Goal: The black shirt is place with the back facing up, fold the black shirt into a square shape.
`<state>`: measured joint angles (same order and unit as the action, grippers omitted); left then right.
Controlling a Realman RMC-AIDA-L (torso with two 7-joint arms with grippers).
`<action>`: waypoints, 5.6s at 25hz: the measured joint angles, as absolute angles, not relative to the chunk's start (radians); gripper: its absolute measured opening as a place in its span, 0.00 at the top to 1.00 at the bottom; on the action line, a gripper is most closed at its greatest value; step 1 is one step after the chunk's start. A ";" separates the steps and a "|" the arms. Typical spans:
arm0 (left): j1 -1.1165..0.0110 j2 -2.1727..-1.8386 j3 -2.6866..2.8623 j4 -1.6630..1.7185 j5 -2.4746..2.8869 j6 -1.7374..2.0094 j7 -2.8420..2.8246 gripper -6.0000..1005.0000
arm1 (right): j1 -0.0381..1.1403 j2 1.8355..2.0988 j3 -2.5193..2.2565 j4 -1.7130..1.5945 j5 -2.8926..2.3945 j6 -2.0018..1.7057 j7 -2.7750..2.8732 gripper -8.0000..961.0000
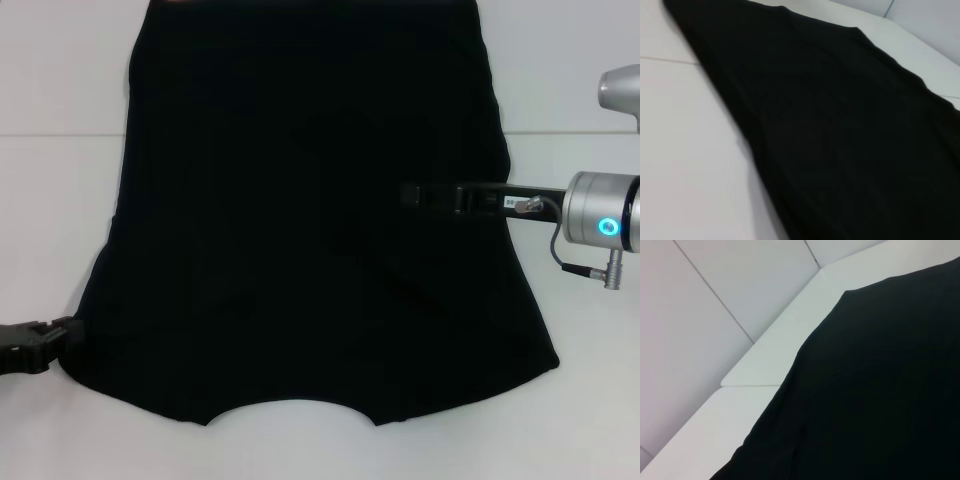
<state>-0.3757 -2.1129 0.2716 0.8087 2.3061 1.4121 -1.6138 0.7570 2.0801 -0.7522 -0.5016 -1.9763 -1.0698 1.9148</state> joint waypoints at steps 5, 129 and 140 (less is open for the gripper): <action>-0.391 -2.112 0.276 0.807 2.307 1.426 -1.615 0.83 | 0.737 2.070 -0.749 -0.502 -1.976 -1.091 1.925 0.41; -0.242 -2.127 0.064 0.798 2.299 1.806 -1.716 0.97 | 0.383 1.928 -0.418 -0.516 -2.306 -1.654 1.694 0.94; -0.215 -2.139 0.059 0.798 2.361 1.913 -1.663 0.97 | 0.292 1.916 -0.402 -0.515 -2.308 -1.721 1.624 0.94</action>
